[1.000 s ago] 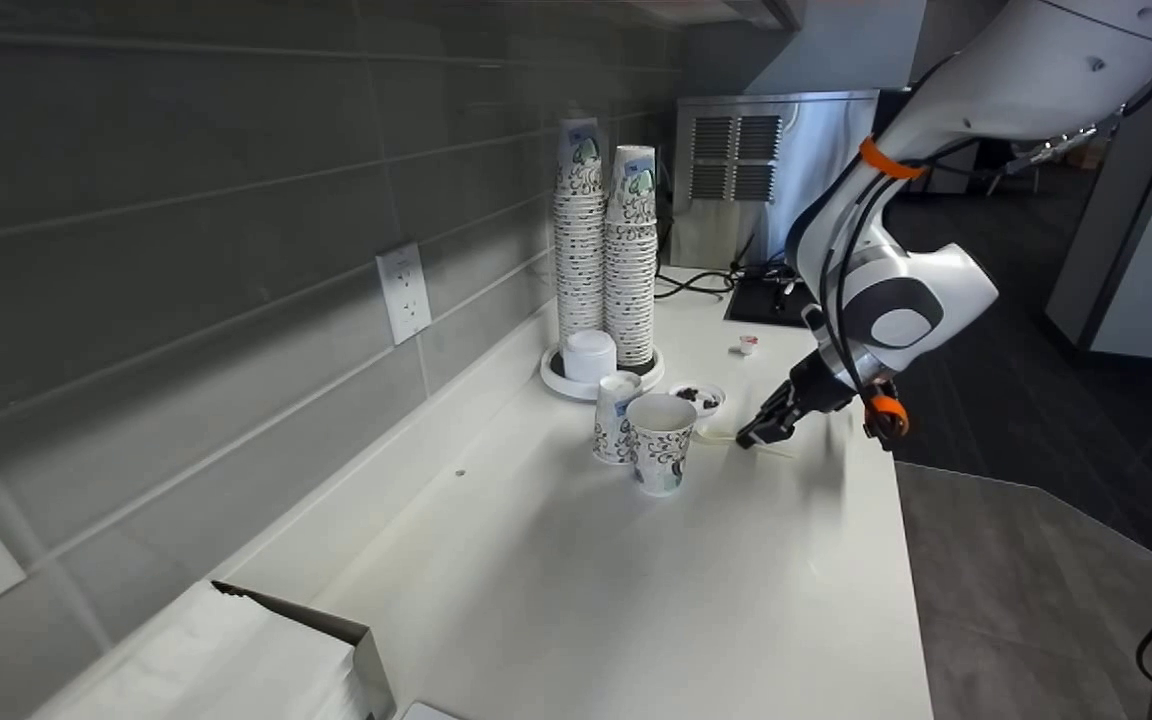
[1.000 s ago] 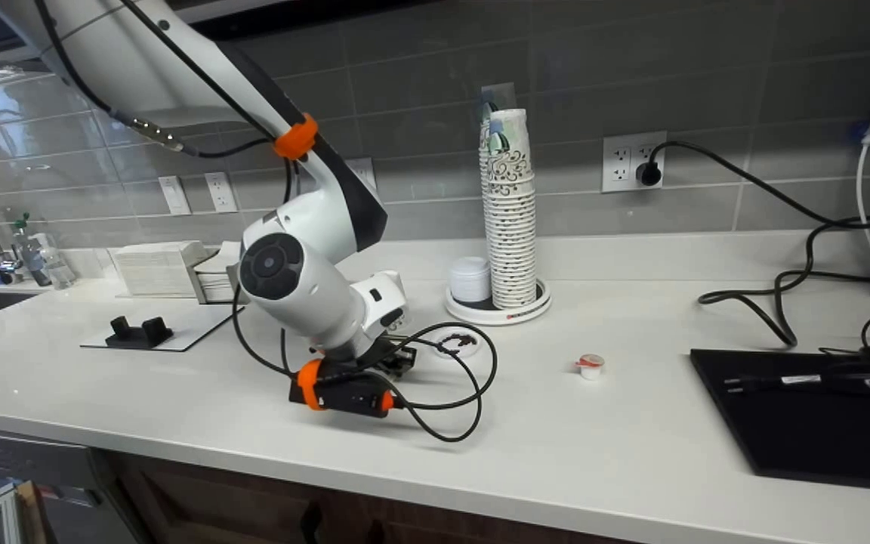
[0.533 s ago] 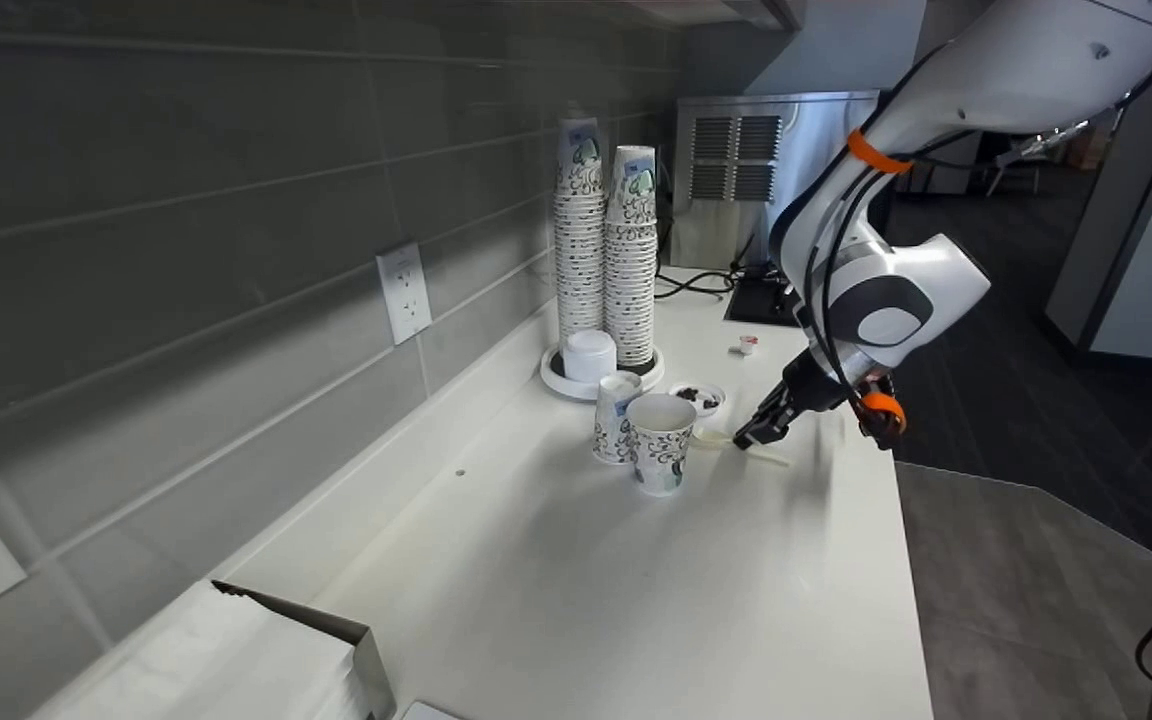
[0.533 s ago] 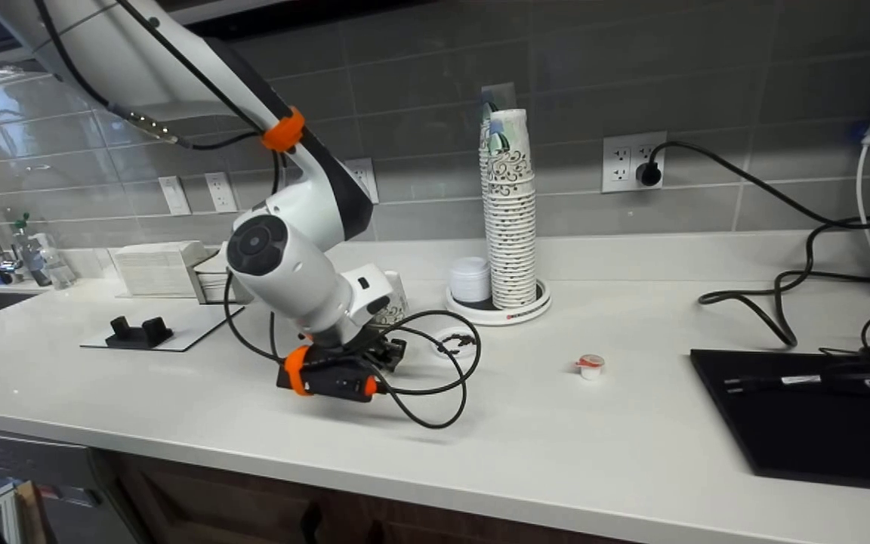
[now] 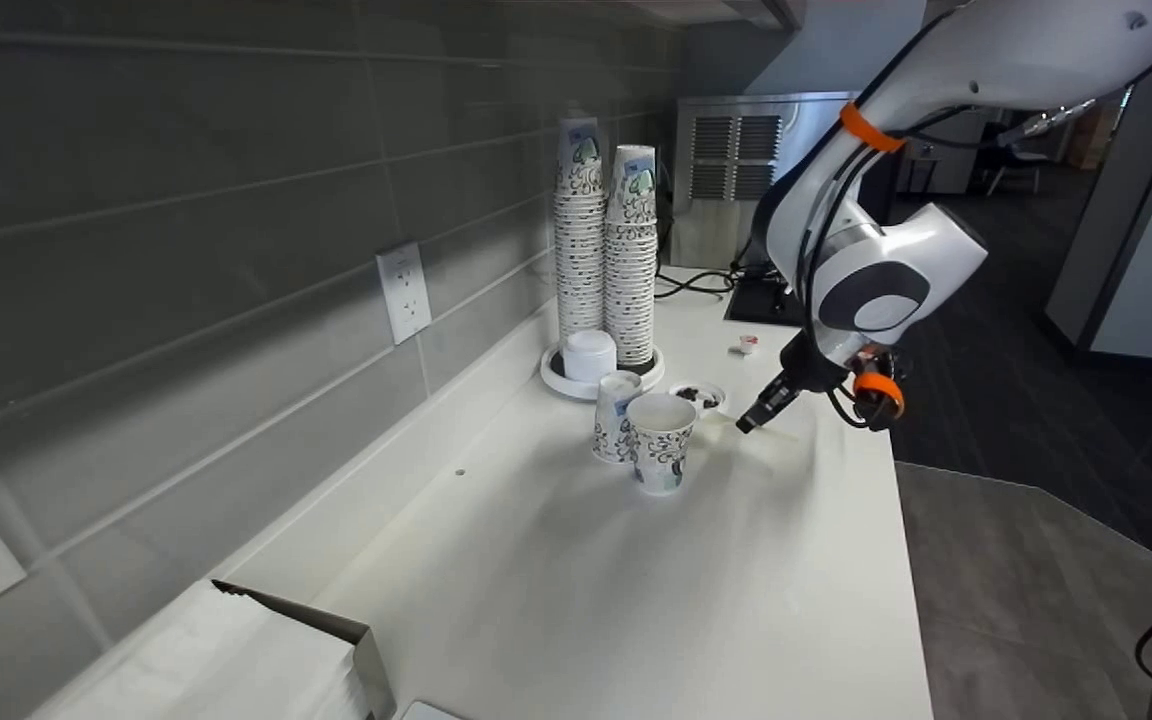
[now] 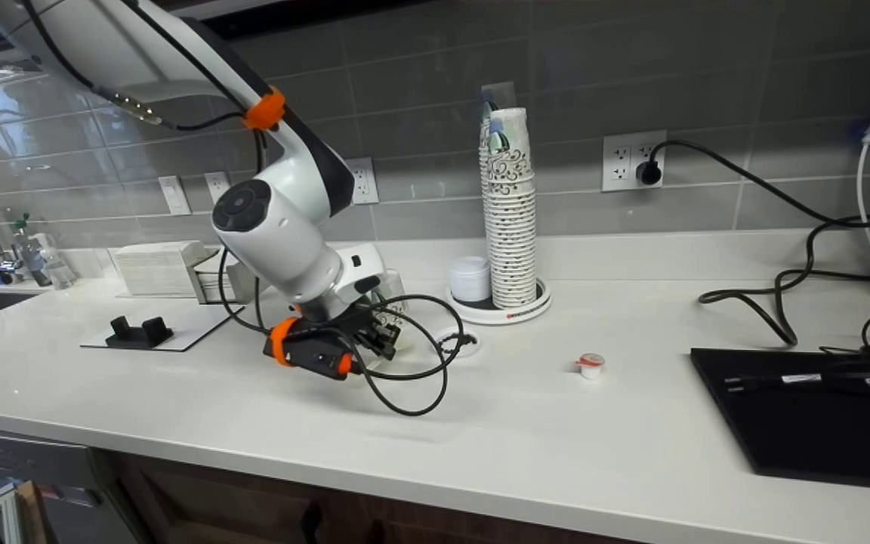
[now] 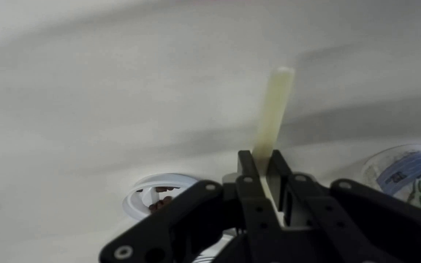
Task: Place some coffee beans from the white lid in the cup on the left using the white spoon.
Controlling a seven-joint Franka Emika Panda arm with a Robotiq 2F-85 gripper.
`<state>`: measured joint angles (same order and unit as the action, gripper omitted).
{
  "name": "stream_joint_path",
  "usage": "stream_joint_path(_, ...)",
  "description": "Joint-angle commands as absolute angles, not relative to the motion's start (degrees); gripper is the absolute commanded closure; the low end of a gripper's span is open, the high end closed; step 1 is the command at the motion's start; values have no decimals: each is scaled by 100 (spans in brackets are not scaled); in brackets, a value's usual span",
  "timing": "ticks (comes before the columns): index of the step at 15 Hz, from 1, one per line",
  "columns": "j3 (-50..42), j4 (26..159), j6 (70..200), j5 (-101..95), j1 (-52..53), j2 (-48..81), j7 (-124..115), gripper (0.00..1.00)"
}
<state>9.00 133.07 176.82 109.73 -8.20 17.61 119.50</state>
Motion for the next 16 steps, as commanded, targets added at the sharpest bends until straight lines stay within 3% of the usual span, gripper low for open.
stream_joint_path(1, 1426, 13386, 17777, 10231, -1151, 1836, 10406, 97)
stream_joint_path(7, 1496, 13406, 17988, 8864, -1390, 1847, 7847, 97)
stream_joint_path(8, 731, 13430, 17848, 8611, -709, 1735, 7432, 97)
stream_joint_path(9, 612, 13460, 17853, 8194, -657, 1678, 7035, 97)
stream_joint_path(10, 1031, 13337, 17878, 8755, -1028, 1878, 7798, 97)
stream_joint_path(11, 918, 13327, 17875, 8657, -958, 1866, 7665, 86)
stream_joint_path(16, 974, 13332, 17875, 8670, -969, 1902, 7695, 86)
